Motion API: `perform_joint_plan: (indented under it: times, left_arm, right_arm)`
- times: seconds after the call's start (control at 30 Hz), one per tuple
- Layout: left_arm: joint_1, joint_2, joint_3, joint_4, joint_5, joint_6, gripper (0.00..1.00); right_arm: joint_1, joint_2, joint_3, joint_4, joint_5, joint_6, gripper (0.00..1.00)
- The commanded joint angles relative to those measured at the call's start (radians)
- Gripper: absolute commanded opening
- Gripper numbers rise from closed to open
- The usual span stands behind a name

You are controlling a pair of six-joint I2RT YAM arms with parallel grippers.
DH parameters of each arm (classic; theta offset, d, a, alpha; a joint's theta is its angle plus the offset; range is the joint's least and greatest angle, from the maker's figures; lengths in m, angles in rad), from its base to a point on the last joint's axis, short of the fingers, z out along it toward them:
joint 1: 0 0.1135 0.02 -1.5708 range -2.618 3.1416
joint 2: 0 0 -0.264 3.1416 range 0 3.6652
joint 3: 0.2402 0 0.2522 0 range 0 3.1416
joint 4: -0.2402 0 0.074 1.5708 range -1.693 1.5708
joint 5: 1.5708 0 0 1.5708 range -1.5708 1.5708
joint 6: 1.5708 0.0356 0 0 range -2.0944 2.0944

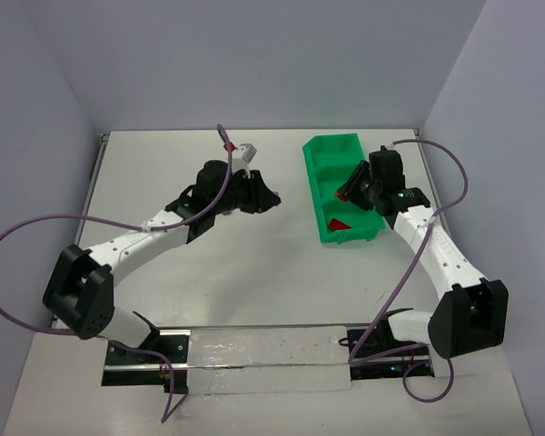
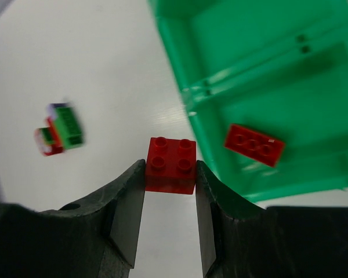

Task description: Sort the legos into containers by color

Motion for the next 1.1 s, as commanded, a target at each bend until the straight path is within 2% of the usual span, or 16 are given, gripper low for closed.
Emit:
perform_joint_plan:
  times: [0.0,0.1,0.4,0.47,0.53,0.67,0.83,0.97,1.07]
  left_arm:
    - [0.001,0.115,0.151,0.003,0.055,0.014,0.00]
    - [0.001,0.264,0.322,-0.073,0.095,0.028,0.00]
    - [0.002,0.524,0.666,-0.252,0.190,0.045,0.00]
    - [0.001,0.601,0.790,-0.307,0.215,0.049,0.00]
    - [0.001,0.652,0.838,-0.328,0.236,0.044,0.00]
    - [-0.006,0.719,0.938,-0.379,0.234,0.036,0.00]
    - [-0.021,0.815,1.071,-0.418,0.224,-0.003,0.00]
    - [-0.042,0.918,1.244,-0.444,0.209,-0.039,0.00]
    - [-0.045,1.000,1.315,-0.420,0.217,-0.093,0.00]
  right_arm:
    - [-0.009,0.000,-0.033,-0.068,0.149,-0.134,0.02]
    - [-0.009,0.048,-0.035,-0.063,0.142,-0.133,0.03]
    - [-0.009,0.168,0.023,-0.108,0.184,-0.139,0.09]
    - [-0.009,0.192,0.036,-0.125,0.186,-0.127,0.22]
    - [-0.009,0.204,0.047,-0.141,0.181,-0.116,0.43]
    - [-0.008,0.175,0.072,-0.166,0.185,-0.106,0.63]
    - [-0.010,0.094,0.112,-0.220,0.239,-0.108,0.70]
    - [-0.012,0.003,0.112,-0.252,0.256,-0.079,0.71]
    - [-0.013,-0.103,0.082,-0.254,0.263,-0.042,0.71]
